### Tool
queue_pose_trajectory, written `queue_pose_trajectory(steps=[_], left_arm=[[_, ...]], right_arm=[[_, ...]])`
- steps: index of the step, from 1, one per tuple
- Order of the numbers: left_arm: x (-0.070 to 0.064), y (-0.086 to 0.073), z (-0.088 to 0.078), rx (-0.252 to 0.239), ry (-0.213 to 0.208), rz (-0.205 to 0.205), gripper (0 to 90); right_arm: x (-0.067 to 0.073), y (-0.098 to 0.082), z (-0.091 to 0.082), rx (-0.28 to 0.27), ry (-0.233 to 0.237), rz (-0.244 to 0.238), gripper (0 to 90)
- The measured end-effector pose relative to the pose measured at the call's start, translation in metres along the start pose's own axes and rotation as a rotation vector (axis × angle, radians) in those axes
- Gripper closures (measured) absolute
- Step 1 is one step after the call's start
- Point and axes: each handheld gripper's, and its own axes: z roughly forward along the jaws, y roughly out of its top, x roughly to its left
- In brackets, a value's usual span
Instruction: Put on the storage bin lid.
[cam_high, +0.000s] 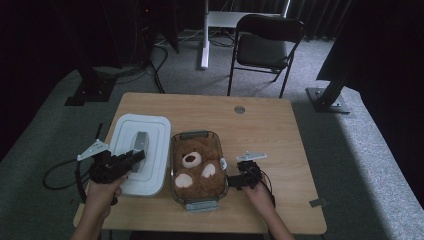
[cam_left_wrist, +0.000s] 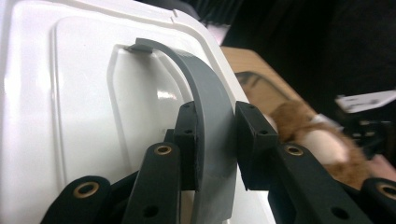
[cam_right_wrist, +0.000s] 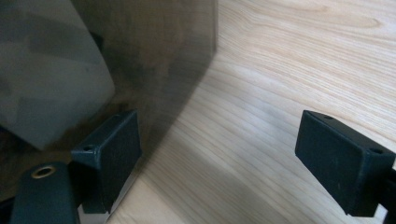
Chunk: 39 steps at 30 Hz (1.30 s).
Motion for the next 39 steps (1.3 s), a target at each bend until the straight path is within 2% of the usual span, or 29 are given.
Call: queue_pose_trajectory(steps=[3, 4, 5, 6, 9, 11, 12, 15, 18, 19, 20, 21, 23, 25, 30, 31, 36, 39], left_arm=[[-0.017, 0.002, 0.0, -0.014, -0.041, 0.037, 73.1], [-0.022, 0.002, 0.001, -0.015, -0.062, 0.039, 73.1], [-0.022, 0.002, 0.001, -0.015, -0.062, 0.039, 73.1], [-0.031, 0.003, 0.006, -0.004, -0.096, 0.053, 73.0], [-0.041, 0.003, 0.015, 0.021, -0.113, 0.084, 73.0], [-0.043, 0.002, 0.019, 0.028, -0.124, 0.08, 73.0], [-0.045, 0.002, 0.025, 0.04, -0.148, 0.074, 73.0], [-0.051, 0.002, 0.032, 0.047, -0.167, 0.075, 73.1], [-0.054, 0.001, 0.034, 0.049, -0.176, 0.072, 73.0], [-0.059, 0.0, 0.041, 0.064, -0.185, 0.085, 73.0], [-0.06, 0.0, 0.045, 0.071, -0.193, 0.081, 73.1], [-0.061, 0.0, 0.052, 0.096, -0.21, 0.082, 73.0], [-0.062, 0.0, 0.056, 0.112, -0.211, 0.095, 73.0], [-0.058, 0.0, 0.065, 0.151, -0.184, 0.099, 73.0], [-0.047, -0.003, 0.064, 0.179, -0.168, 0.083, 72.9], [-0.045, -0.004, 0.063, 0.182, -0.164, 0.086, 72.8], [-0.037, -0.006, 0.061, 0.195, -0.15, 0.073, 72.1], [-0.038, -0.007, 0.06, 0.195, -0.127, 0.09, 70.9]], right_arm=[[0.008, 0.002, 0.003, -0.004, 0.009, -0.009, 13.5], [0.011, 0.003, 0.004, -0.007, 0.011, -0.007, 13.5], [0.011, 0.003, 0.004, -0.007, 0.011, -0.007, 13.5], [0.018, 0.003, 0.006, -0.013, 0.021, -0.009, 13.5], [0.028, 0.004, 0.009, -0.012, 0.062, -0.019, 13.5], [0.033, 0.005, 0.011, -0.011, 0.076, -0.024, 13.5], [0.044, 0.005, 0.014, -0.006, 0.114, -0.06, 13.4], [0.06, 0.006, 0.021, 0.024, 0.161, -0.109, 12.6], [0.069, 0.007, 0.026, 0.045, 0.171, -0.144, 12.5], [0.069, 0.007, 0.026, 0.045, 0.171, -0.144, 12.5], [0.075, 0.008, 0.03, 0.051, 0.176, -0.157, 12.3], [0.076, 0.009, 0.032, 0.045, 0.176, -0.166, 12.3], [0.076, 0.008, 0.032, 0.043, 0.169, -0.164, 12.3], [0.068, 0.006, 0.033, 0.043, 0.154, -0.138, 12.3], [0.057, 0.002, 0.031, 0.047, 0.137, -0.108, 12.3], [0.05, 0.001, 0.03, 0.045, 0.123, -0.095, 12.3], [0.035, 0.001, 0.023, 0.026, 0.108, -0.039, 12.4], [0.031, 0.003, 0.019, 0.012, 0.104, -0.025, 12.4]])
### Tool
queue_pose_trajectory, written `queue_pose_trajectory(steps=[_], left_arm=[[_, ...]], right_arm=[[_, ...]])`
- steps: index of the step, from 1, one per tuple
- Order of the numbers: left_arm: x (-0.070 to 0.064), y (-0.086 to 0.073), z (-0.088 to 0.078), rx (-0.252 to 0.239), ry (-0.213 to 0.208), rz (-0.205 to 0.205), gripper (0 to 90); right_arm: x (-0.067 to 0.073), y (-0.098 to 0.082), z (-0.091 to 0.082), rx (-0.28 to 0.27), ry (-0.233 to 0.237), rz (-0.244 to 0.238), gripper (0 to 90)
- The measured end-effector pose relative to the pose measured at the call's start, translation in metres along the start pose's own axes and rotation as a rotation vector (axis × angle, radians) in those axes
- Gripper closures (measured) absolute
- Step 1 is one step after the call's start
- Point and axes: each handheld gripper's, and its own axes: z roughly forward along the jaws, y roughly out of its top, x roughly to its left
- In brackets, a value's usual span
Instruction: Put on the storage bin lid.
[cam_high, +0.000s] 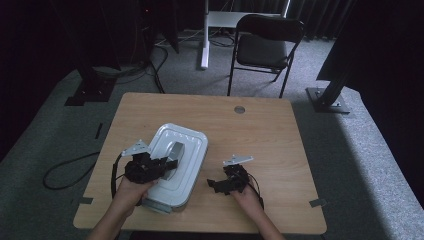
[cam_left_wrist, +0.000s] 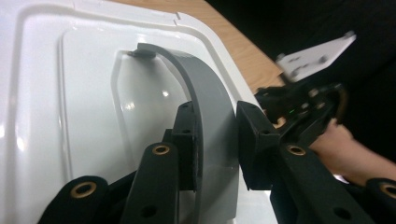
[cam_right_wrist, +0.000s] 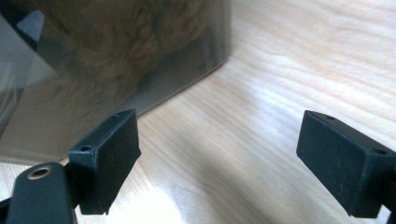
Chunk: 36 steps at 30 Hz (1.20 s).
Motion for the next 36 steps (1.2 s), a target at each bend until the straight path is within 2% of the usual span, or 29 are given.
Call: queue_pose_trajectory(steps=[1, 2, 7, 9, 10, 14, 17, 19, 20, 21, 25, 30, 33, 34, 35, 36], left_arm=[[-0.001, -0.001, 0.0, 0.006, 0.02, 0.024, 70.4], [-0.001, -0.001, 0.0, 0.006, 0.02, 0.024, 70.3], [0.009, -0.001, 0.005, 0.039, -0.018, 0.002, 70.1], [0.009, -0.001, 0.005, 0.039, -0.018, 0.002, 70.1], [0.011, -0.001, 0.008, 0.048, -0.036, -0.002, 70.4], [0.01, -0.002, 0.011, 0.062, -0.044, 0.013, 70.4], [0.008, -0.003, 0.013, 0.087, -0.017, 0.047, 70.2], [0.002, -0.004, 0.019, 0.131, 0.024, 0.085, 70.0], [-0.001, -0.004, 0.02, 0.138, 0.046, 0.107, 69.5], [-0.001, -0.004, 0.02, 0.142, 0.05, 0.111, 69.3], [-0.002, -0.003, 0.02, 0.142, 0.05, 0.121, 69.0], [0.0, -0.003, 0.017, 0.116, 0.032, 0.105, 67.5], [0.0, -0.001, 0.014, 0.099, 0.017, 0.105, 60.3], [0.0, 0.001, 0.01, 0.079, -0.002, 0.087, 59.1], [0.0, 0.003, 0.008, 0.067, -0.01, 0.086, 54.7], [-0.001, 0.004, 0.006, 0.066, -0.003, 0.093, 53.3]], right_arm=[[-0.003, 0.001, -0.004, -0.014, -0.003, 0.009, 12.4], [-0.003, 0.001, -0.004, -0.014, -0.003, 0.009, 12.4], [-0.01, 0.0, -0.007, -0.024, -0.007, 0.032, 12.4], [-0.01, 0.0, -0.008, -0.025, -0.005, 0.036, 12.4], [-0.011, 0.0, -0.007, -0.024, -0.004, 0.037, 12.4], [-0.011, 0.0, -0.007, -0.023, -0.002, 0.042, 12.4], [-0.01, -0.001, -0.007, -0.023, 0.001, 0.04, 12.4], [-0.01, -0.001, -0.007, -0.025, 0.002, 0.044, 12.4], [-0.01, -0.001, -0.007, -0.024, 0.003, 0.043, 12.4], [-0.01, -0.002, -0.006, -0.023, 0.003, 0.042, 12.4], [-0.01, -0.002, -0.007, -0.025, 0.007, 0.044, 12.4], [-0.01, -0.001, -0.006, -0.022, 0.007, 0.046, 12.4], [-0.01, 0.0, -0.007, -0.026, 0.01, 0.042, 12.4], [-0.01, 0.0, -0.008, -0.027, 0.01, 0.042, 12.4], [-0.011, 0.0, -0.009, -0.03, 0.009, 0.043, 12.4], [-0.011, 0.0, -0.009, -0.034, 0.01, 0.043, 12.4]])
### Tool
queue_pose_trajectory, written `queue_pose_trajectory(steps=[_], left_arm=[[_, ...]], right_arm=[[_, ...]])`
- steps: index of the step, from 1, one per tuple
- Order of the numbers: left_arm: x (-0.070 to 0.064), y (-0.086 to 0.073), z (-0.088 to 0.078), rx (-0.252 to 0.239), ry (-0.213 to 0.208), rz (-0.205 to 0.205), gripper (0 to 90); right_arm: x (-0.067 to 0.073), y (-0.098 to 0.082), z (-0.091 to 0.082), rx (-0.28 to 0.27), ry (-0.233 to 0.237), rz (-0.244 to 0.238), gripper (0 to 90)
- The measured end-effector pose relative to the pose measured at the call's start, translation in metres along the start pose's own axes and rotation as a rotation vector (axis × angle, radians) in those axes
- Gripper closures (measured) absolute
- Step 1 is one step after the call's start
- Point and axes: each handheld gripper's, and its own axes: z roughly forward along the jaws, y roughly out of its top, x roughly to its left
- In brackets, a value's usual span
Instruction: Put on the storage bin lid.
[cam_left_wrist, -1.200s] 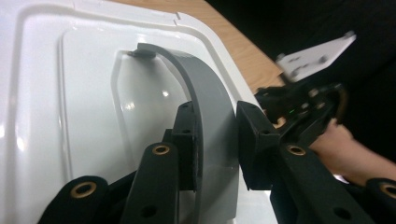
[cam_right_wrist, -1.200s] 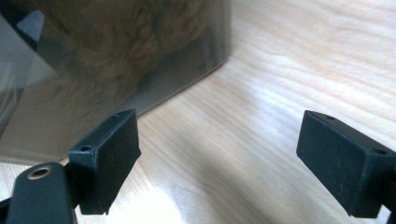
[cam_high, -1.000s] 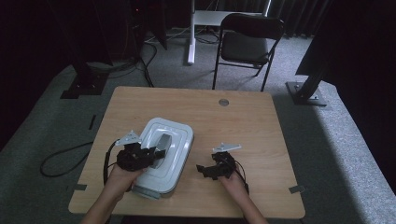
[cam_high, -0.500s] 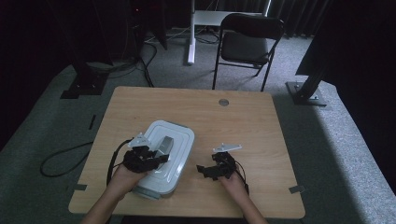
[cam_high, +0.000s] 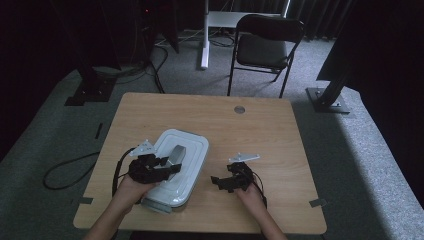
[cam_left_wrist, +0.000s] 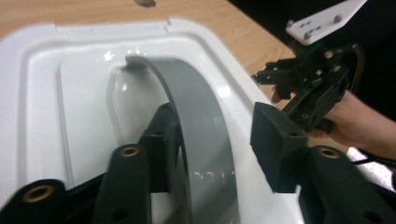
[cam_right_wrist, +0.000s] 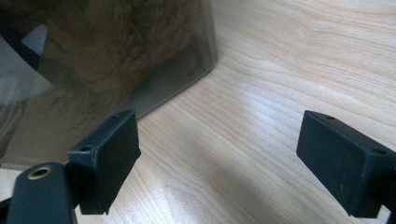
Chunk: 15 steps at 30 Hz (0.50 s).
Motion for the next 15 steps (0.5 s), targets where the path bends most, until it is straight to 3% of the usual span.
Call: queue_pose_trajectory(steps=[3, 5, 12, 15], left_arm=[[-0.001, 0.001, -0.003, -0.015, -0.009, 0.005, 46.7], [0.0, 0.003, -0.009, -0.027, -0.009, -0.011, 46.0], [0.003, 0.001, -0.012, -0.038, -0.005, -0.008, 43.2], [0.0, 0.001, -0.009, -0.02, 0.036, 0.037, 43.2]], right_arm=[[-0.001, 0.001, -0.002, -0.006, -0.005, 0.002, 12.4], [-0.002, 0.001, -0.004, -0.01, -0.008, 0.007, 12.4], [-0.005, 0.001, -0.006, -0.017, -0.015, 0.011, 12.4], [-0.005, 0.001, -0.007, -0.019, -0.019, 0.011, 12.4]])
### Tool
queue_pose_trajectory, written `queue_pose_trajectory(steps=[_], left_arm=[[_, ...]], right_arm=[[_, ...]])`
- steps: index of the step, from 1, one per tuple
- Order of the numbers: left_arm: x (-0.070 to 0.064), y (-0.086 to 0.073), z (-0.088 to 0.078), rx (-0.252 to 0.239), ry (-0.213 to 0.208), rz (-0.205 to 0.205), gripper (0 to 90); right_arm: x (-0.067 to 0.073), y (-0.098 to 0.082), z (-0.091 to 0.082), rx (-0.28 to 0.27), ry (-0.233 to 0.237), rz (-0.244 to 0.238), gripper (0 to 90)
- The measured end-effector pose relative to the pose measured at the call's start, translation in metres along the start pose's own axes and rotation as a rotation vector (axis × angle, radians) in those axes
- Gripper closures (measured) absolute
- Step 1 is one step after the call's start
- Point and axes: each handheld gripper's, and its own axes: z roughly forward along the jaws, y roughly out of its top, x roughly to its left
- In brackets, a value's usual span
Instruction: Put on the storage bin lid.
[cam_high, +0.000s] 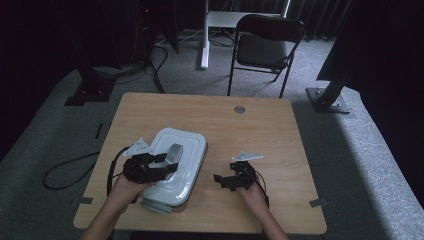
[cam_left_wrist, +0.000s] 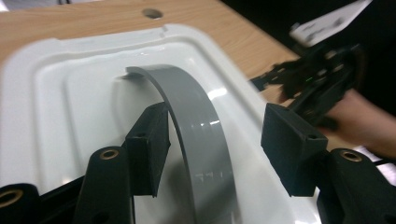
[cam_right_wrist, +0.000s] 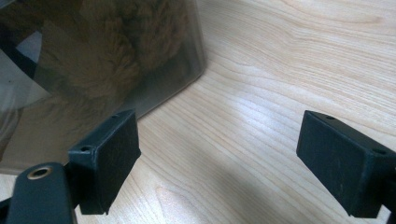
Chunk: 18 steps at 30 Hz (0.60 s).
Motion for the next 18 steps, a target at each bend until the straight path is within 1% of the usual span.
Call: queue_pose_trajectory(steps=[1, 3, 4, 5, 6, 7, 9, 12, 13, 14, 15, 16, 17, 18], left_arm=[[0.0, 0.0, 0.002, 0.002, -0.003, 0.011, 43.2], [0.0, 0.0, 0.008, 0.018, -0.021, 0.025, 43.3], [0.001, 0.0, 0.011, 0.021, -0.032, 0.027, 43.3], [0.001, 0.0, 0.011, 0.021, -0.032, 0.027, 43.8], [0.002, 0.0, 0.013, 0.035, -0.05, 0.026, 44.8], [0.003, 0.0, 0.018, 0.065, -0.065, 0.039, 44.9], [0.004, -0.002, 0.022, 0.089, -0.073, 0.039, 45.0], [0.004, -0.002, 0.022, 0.094, -0.074, 0.038, 45.2], [0.003, -0.001, 0.024, 0.104, -0.062, 0.04, 45.2], [0.002, -0.001, 0.025, 0.113, -0.047, 0.056, 45.9], [0.001, 0.0, 0.026, 0.122, -0.028, 0.079, 47.8], [-0.001, 0.001, 0.029, 0.134, 0.002, 0.103, 50.4], [-0.003, 0.001, 0.031, 0.145, 0.011, 0.118, 52.3], [-0.003, 0.001, 0.031, 0.145, 0.011, 0.118, 52.5]], right_arm=[[0.0, 0.0, 0.0, 0.0, -0.001, 0.001, 12.4], [0.0, 0.0, 0.0, 0.001, -0.001, 0.001, 12.4], [-0.001, 0.0, 0.0, 0.0, 0.0, 0.0, 12.4], [-0.001, 0.0, 0.0, 0.0, 0.0, 0.001, 12.4], [0.0, 0.0, 0.0, 0.0, 0.0, 0.002, 12.4], [0.0, 0.0, 0.0, 0.0, 0.0, 0.001, 12.4], [0.0, 0.0, 0.0, 0.0, 0.001, 0.003, 12.4], [-0.001, 0.0, 0.0, 0.0, 0.003, 0.005, 12.4], [-0.001, -0.001, 0.0, 0.0, 0.003, 0.005, 12.4], [-0.001, -0.001, 0.0, -0.001, 0.003, 0.004, 12.4], [-0.001, -0.001, 0.0, 0.0, 0.003, 0.003, 12.4], [0.0, -0.001, 0.0, 0.0, 0.003, 0.002, 12.4], [0.0, -0.001, 0.0, 0.0, 0.002, 0.003, 12.4], [0.0, -0.001, 0.0, 0.0, 0.002, 0.003, 12.4]])
